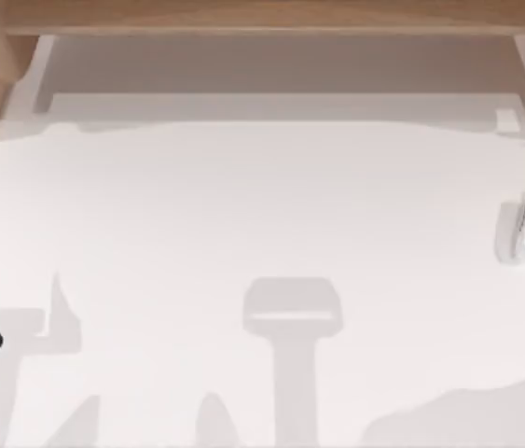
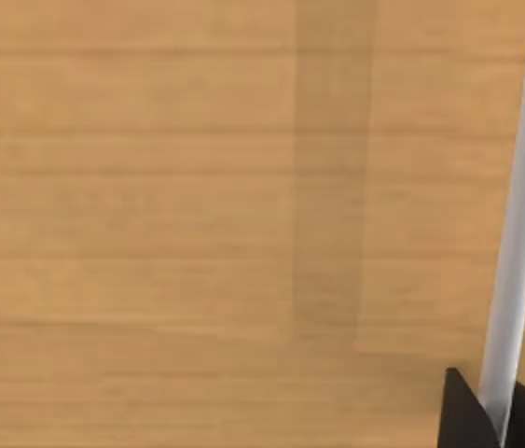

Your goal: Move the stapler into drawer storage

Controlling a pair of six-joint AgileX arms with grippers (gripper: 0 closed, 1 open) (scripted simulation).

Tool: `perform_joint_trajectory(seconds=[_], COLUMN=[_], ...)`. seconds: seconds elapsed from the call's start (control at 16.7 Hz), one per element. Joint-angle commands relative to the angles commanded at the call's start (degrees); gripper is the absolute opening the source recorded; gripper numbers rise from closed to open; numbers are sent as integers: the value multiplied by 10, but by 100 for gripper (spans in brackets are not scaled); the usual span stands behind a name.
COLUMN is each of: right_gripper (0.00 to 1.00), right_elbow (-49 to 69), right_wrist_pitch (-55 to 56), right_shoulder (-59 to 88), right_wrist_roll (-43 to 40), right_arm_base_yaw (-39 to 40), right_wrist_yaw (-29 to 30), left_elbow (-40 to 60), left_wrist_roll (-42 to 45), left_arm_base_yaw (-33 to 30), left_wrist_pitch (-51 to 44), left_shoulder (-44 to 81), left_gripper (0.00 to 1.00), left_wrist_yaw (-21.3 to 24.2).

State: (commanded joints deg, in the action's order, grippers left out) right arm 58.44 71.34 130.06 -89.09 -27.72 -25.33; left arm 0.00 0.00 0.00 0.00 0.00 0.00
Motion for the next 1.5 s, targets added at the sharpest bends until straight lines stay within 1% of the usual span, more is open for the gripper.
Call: perform_joint_trajectory(seconds=[0.18, 0.54, 0.96, 1.32, 1.5], right_gripper=[0, 0, 0, 0, 0], right_elbow=[-45, -55, -179, -184, -218], right_wrist_pitch=[28, 35, 107, 113, 138], right_shoulder=[-21, -24, -74, -76, -89], right_wrist_roll=[0, -1, 1, 1, 0], right_arm_base_yaw=[-11, -15, -59, -62, -84], right_wrist_yaw=[-12, -15, -60, -64, -84], left_elbow=[0, 0, 0, 0, 0], left_wrist_roll=[0, 0, 0, 0, 0], left_arm_base_yaw=[0, 0, 0, 0, 0], left_wrist_pitch=[0, 0, 0, 0, 0], left_shoulder=[0, 0, 0, 0, 0], left_gripper=[100, 100, 100, 100, 100], left_wrist_yaw=[0, 0, 0, 0, 0])
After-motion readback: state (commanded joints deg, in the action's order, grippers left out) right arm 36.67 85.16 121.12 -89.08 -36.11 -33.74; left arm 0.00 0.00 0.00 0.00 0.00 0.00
